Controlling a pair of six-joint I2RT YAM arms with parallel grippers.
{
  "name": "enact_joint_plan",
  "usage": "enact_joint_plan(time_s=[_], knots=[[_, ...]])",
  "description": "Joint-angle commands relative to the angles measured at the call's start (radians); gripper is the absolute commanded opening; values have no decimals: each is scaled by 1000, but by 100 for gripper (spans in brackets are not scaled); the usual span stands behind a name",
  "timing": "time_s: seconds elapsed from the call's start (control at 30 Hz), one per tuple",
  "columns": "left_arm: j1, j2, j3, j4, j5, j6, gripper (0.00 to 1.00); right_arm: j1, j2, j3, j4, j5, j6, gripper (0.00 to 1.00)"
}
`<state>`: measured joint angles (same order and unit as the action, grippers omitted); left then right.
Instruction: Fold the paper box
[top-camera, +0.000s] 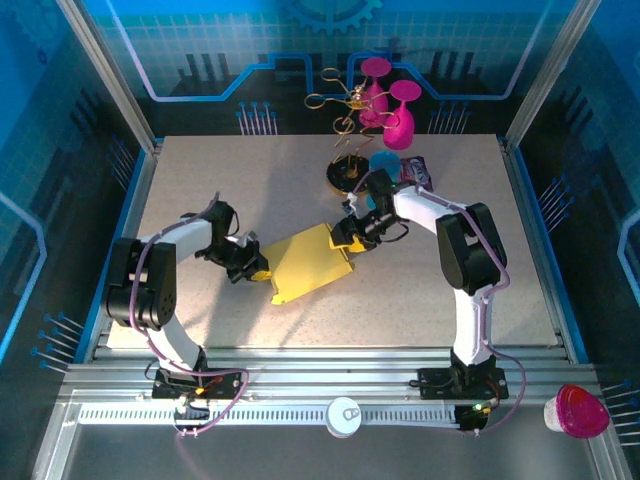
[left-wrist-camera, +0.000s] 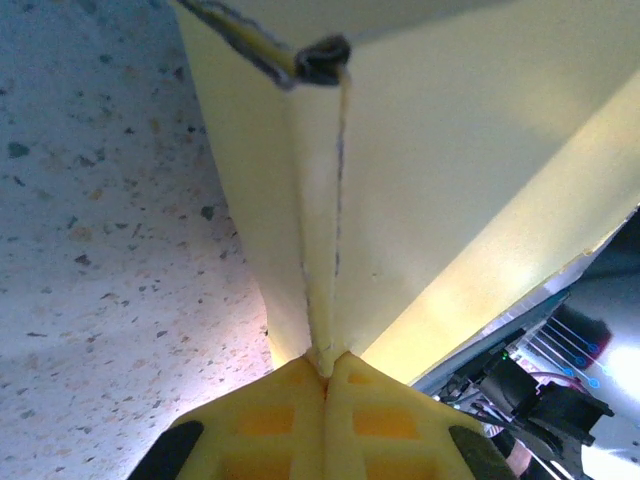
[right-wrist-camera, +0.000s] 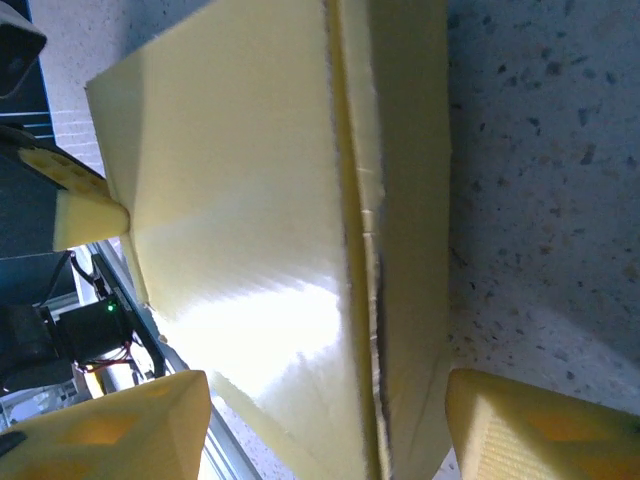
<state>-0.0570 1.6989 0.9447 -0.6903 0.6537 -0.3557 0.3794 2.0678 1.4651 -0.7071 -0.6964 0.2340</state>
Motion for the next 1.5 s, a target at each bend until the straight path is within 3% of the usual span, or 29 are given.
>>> enact_joint_plan(time_s=[0.0, 0.1, 0.53, 0.73, 0.87, 1.13, 1.17, 1.33, 1.47], knots=[[16, 4, -3, 8, 65, 56, 0, 7, 22, -23, -34, -26, -28, 64], [20, 9, -9, 11, 70, 64, 0, 3, -2, -58, -4, -18, -20, 65], [19, 2, -10, 38, 153, 64, 0, 9, -14, -79, 49, -239, 1, 65], [13, 8, 4, 46, 178, 61, 0, 16, -19, -64, 32, -266, 0, 65], [5, 3, 25, 42, 191, 60, 0, 19, -39, -64, 30, -262, 11, 61], [2, -49, 72, 53, 195, 3, 0, 16, -101, -107, 105, -271, 130, 40], [2, -55, 76, 58, 196, -7, 5, 16, -107, -113, 116, -273, 146, 39], [3, -129, 111, 113, 182, -128, 58, 10, -143, -133, 162, -283, 274, 35], [22, -258, 126, 232, 100, -321, 80, -1, -184, -149, 180, -278, 395, 35]])
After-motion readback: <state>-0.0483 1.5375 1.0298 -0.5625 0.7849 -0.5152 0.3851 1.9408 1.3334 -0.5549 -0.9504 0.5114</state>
